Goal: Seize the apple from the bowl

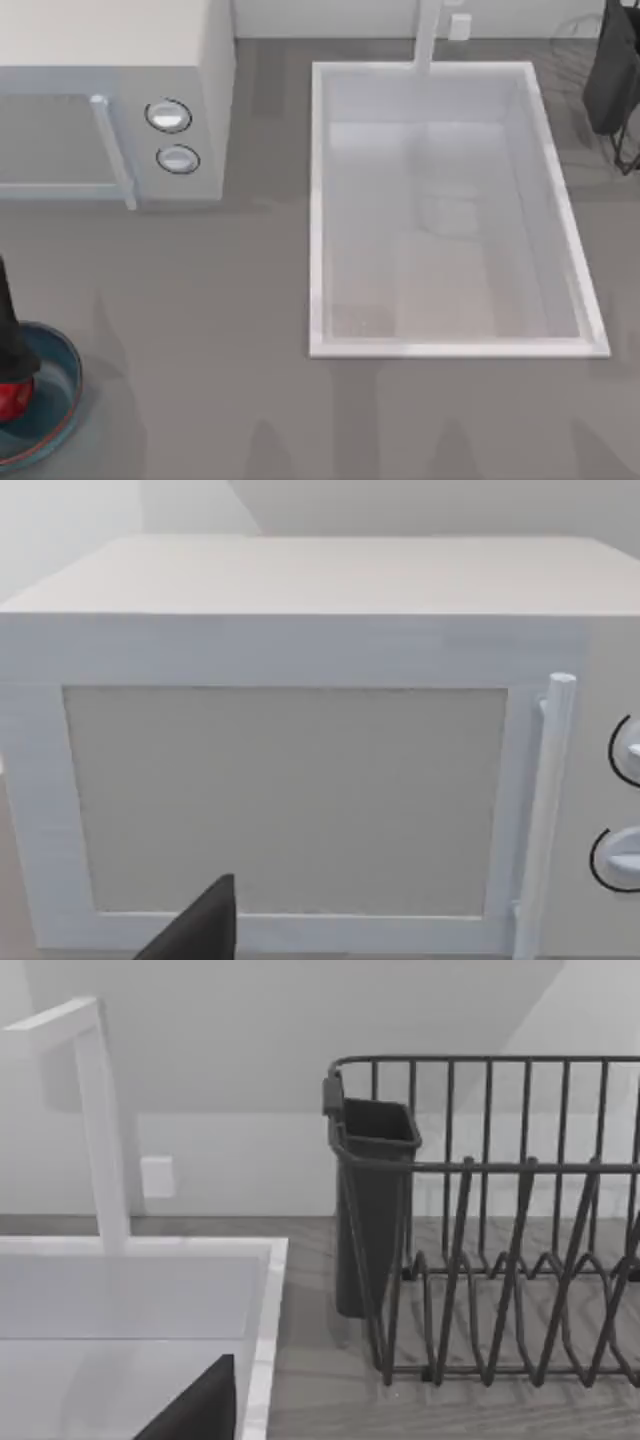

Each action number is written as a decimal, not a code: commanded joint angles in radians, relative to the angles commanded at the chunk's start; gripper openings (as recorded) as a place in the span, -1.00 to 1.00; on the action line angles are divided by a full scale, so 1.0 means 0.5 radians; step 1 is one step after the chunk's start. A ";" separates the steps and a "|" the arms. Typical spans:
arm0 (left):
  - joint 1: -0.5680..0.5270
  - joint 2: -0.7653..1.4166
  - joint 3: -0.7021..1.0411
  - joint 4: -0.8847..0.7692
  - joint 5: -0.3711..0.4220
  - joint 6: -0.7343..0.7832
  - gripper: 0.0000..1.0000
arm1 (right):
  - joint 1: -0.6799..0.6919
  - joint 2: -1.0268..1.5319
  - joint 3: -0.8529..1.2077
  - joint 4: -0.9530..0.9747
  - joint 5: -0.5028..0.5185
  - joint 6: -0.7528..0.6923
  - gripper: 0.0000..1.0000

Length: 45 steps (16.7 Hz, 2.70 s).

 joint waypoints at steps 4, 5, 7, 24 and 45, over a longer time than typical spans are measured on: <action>0.000 0.000 0.000 0.000 0.000 0.000 1.00 | 0.000 0.000 0.000 0.000 0.000 0.000 1.00; 0.000 0.000 0.000 0.000 0.000 0.000 1.00 | 0.000 0.000 0.000 0.000 0.000 0.000 1.00; 0.000 0.000 0.000 0.000 0.000 0.000 1.00 | 0.000 0.000 0.000 0.000 0.000 0.000 1.00; 0.000 0.002 0.002 -0.002 0.000 0.000 1.00 | 0.000 0.000 0.000 0.000 0.000 0.000 1.00; 0.053 2.841 1.882 -2.033 0.000 0.089 1.00 | 0.000 0.000 0.000 0.000 0.000 0.000 1.00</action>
